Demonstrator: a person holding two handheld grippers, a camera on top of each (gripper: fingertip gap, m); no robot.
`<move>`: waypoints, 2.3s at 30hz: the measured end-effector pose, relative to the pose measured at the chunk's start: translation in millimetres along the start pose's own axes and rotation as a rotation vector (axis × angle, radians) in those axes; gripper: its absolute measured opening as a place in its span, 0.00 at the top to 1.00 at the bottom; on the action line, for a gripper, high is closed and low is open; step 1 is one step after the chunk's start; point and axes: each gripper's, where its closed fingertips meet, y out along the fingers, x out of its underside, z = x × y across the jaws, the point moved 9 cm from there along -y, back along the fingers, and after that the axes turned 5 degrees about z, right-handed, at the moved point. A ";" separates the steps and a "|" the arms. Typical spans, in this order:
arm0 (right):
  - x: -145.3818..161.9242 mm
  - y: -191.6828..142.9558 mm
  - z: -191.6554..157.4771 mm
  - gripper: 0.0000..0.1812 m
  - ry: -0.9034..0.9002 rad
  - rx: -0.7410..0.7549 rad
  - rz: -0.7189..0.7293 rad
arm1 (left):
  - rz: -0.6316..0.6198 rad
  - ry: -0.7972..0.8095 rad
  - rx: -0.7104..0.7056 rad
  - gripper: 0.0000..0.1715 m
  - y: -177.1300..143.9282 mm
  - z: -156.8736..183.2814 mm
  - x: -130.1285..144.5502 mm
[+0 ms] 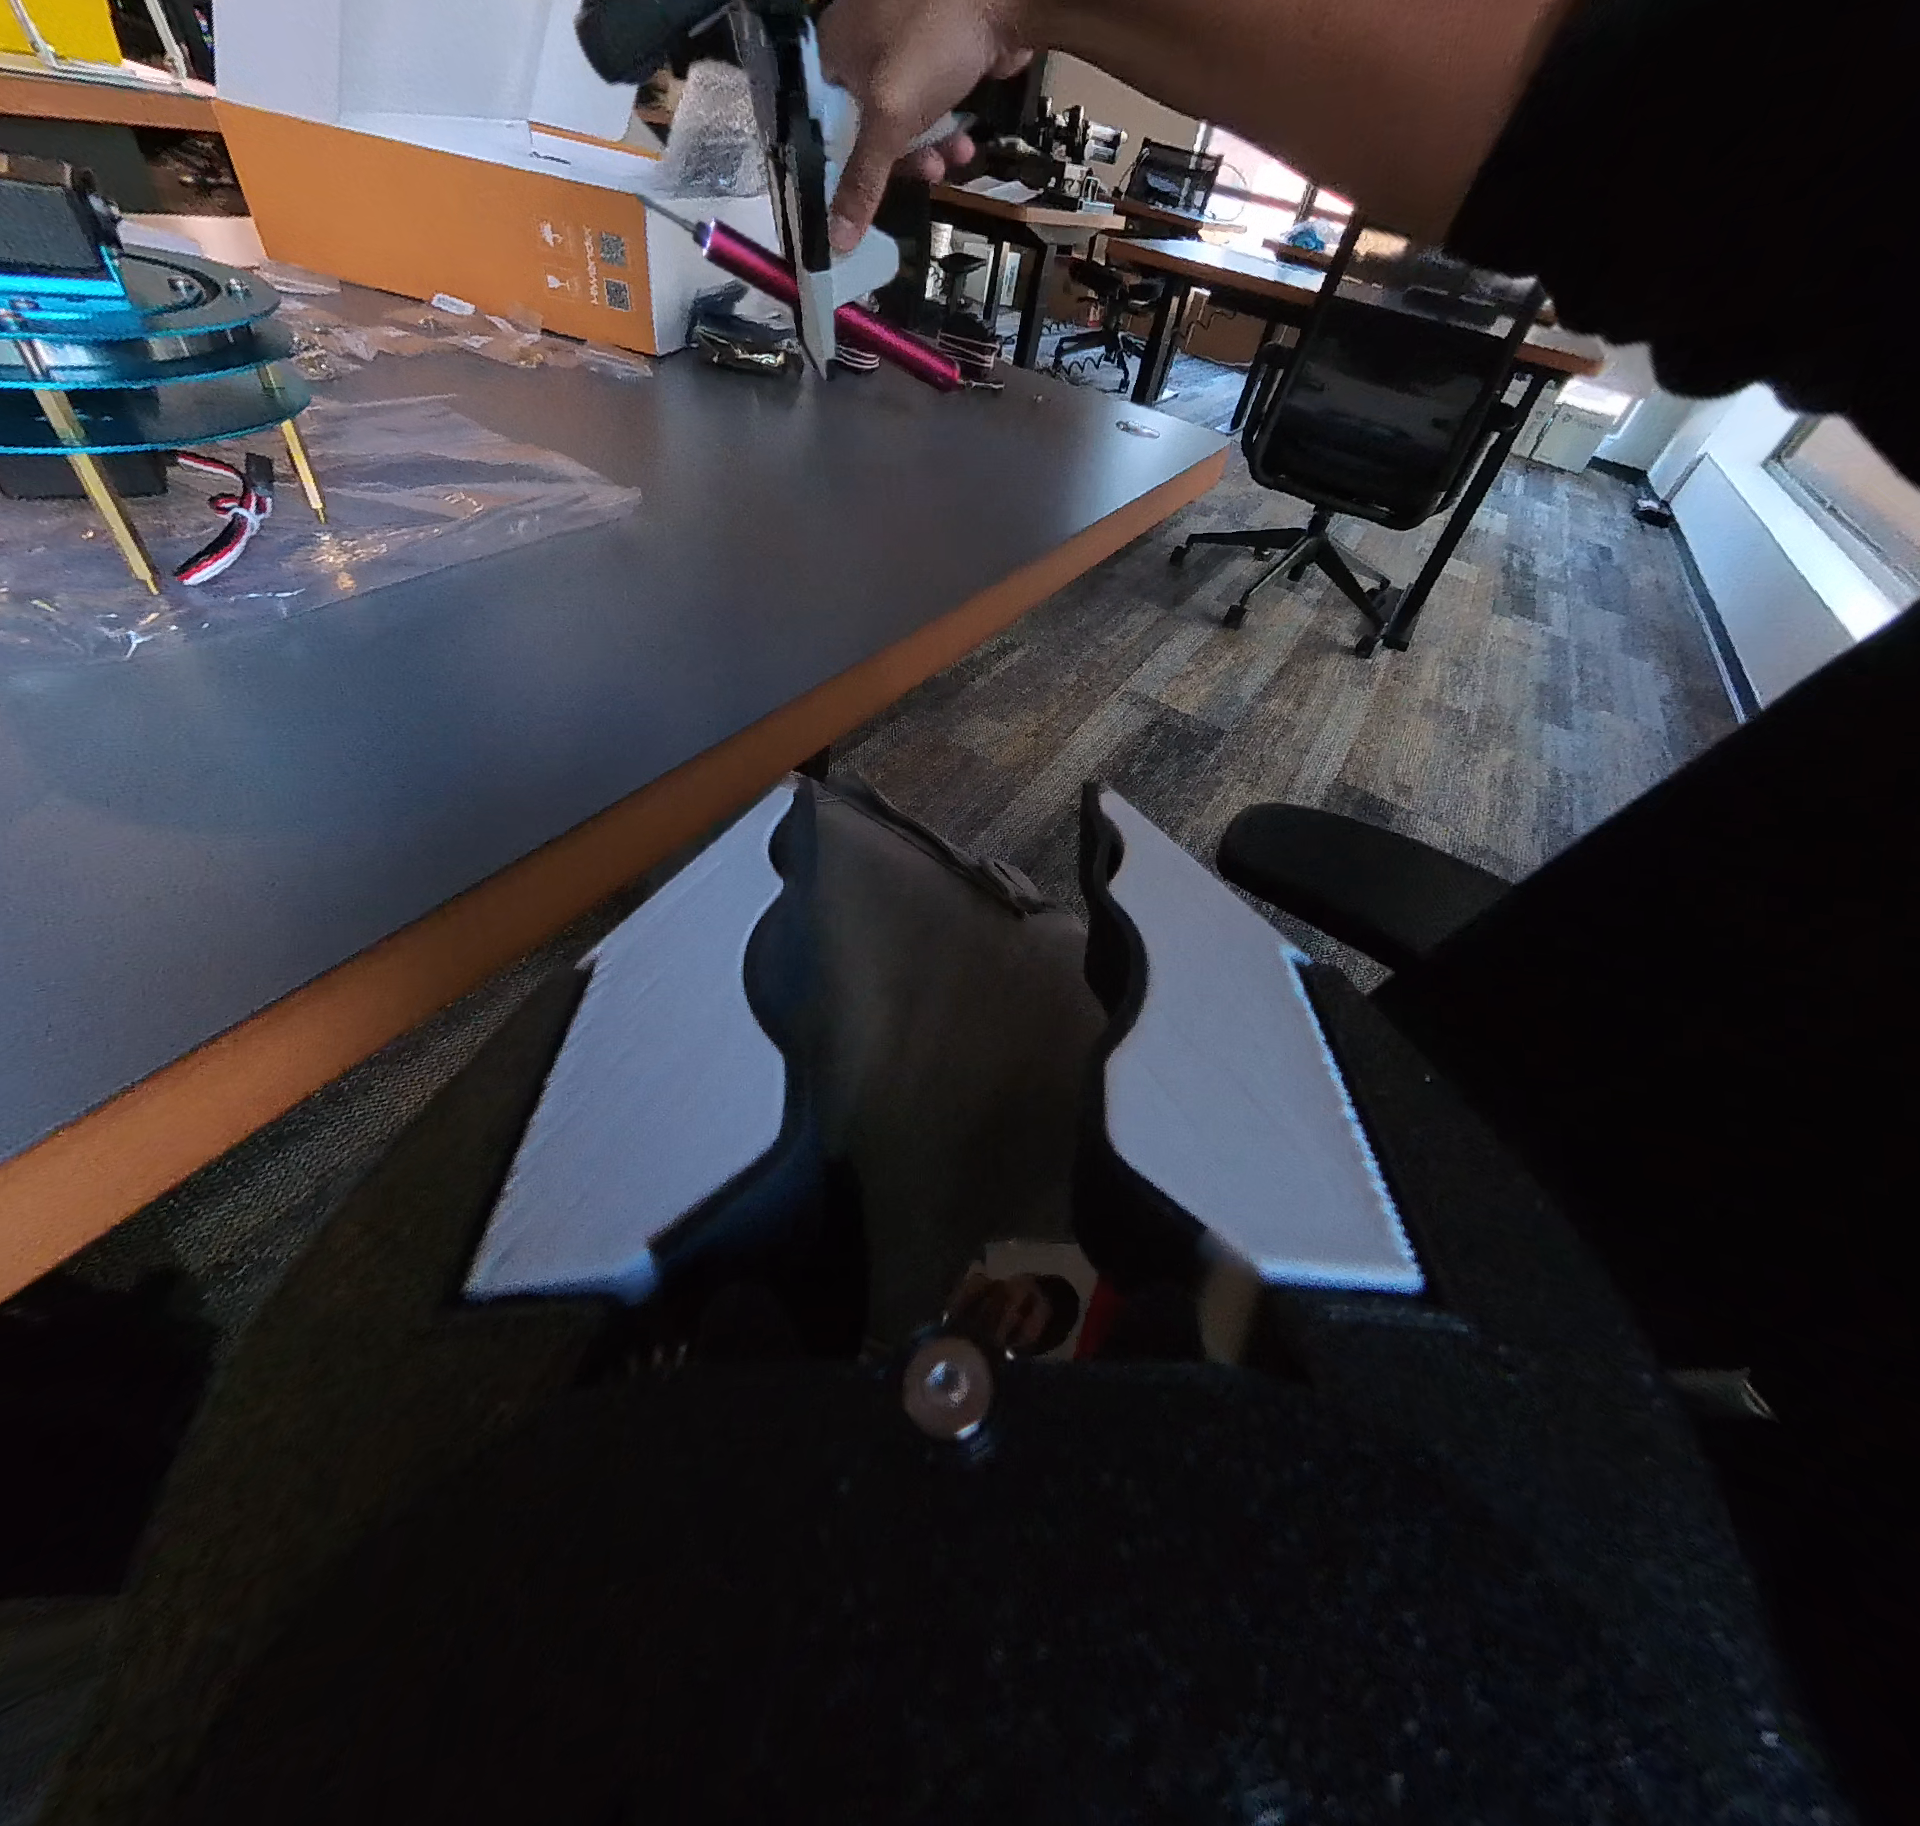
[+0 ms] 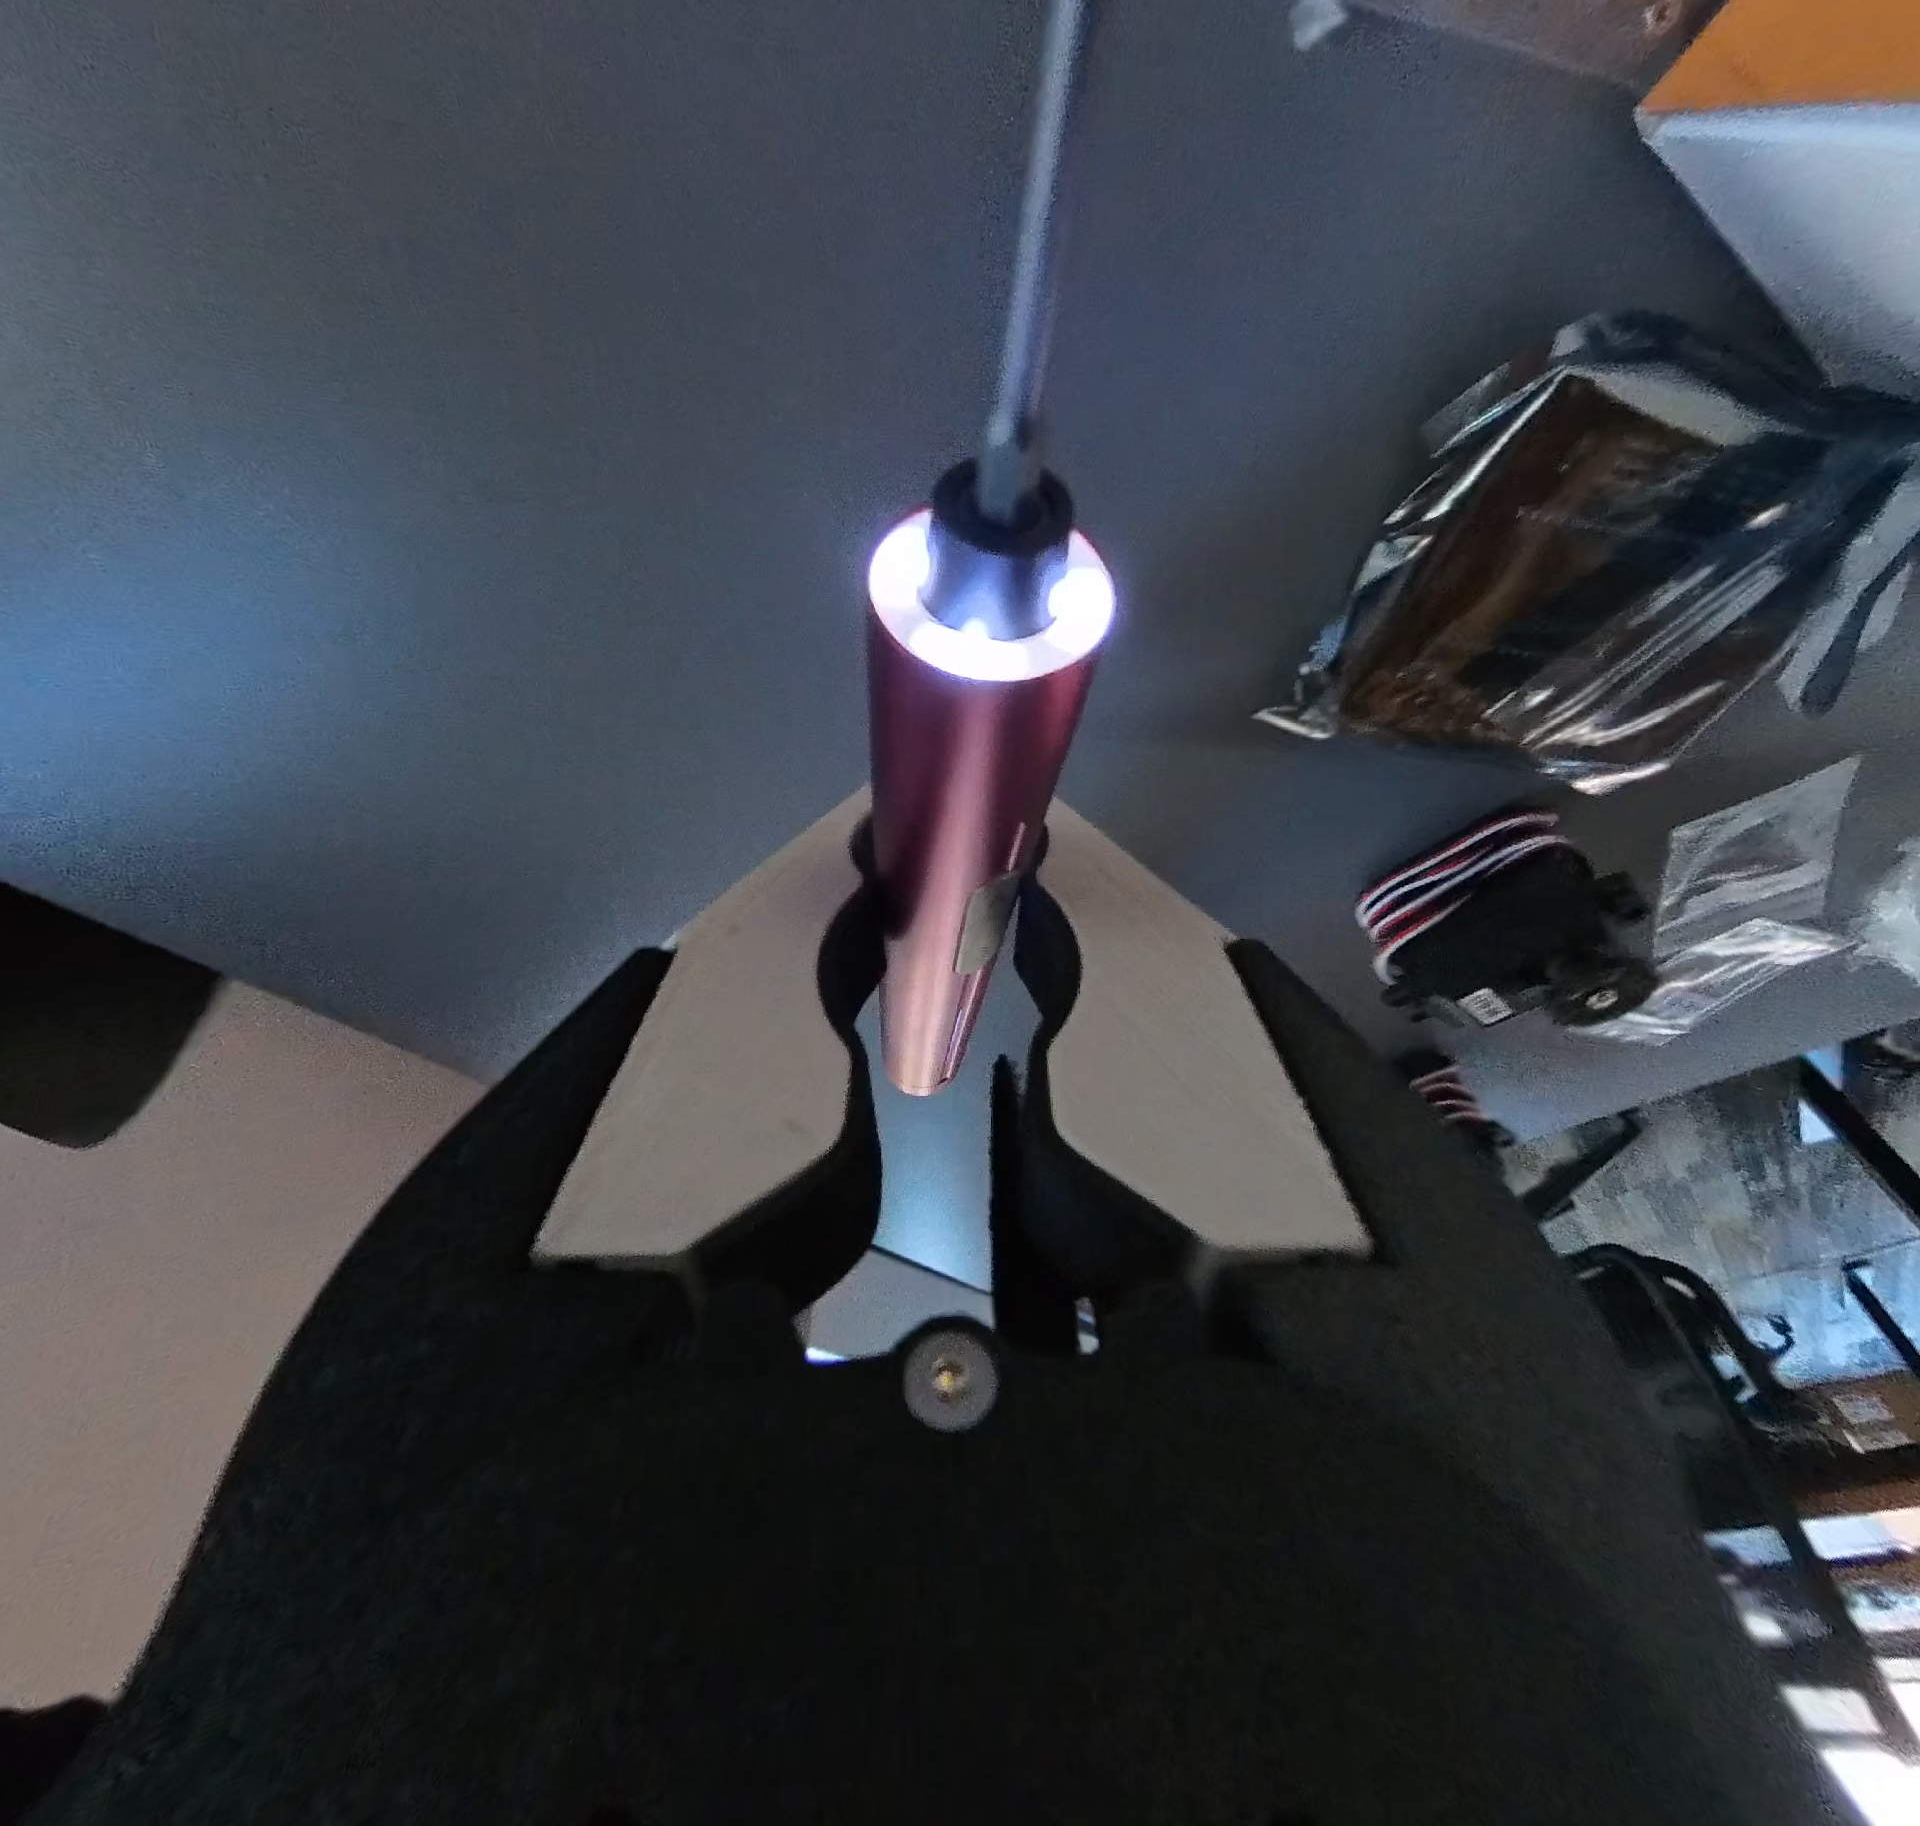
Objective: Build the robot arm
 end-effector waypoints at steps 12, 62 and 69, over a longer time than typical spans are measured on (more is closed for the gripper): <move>2.9 25.0 22.9 0.90 -0.012 -0.123 -0.257 | 0.001 0.023 -0.067 0.71 -4.8 -6.1 4.3; -124.9 -31.3 -152.0 0.34 -0.202 -0.195 1.176 | -0.310 -0.259 -0.028 0.49 89.5 -263.8 -122.6; -168.1 -11.0 -171.0 0.46 -0.239 -0.093 1.188 | -0.458 -0.507 -0.025 0.51 128.1 -315.0 -88.8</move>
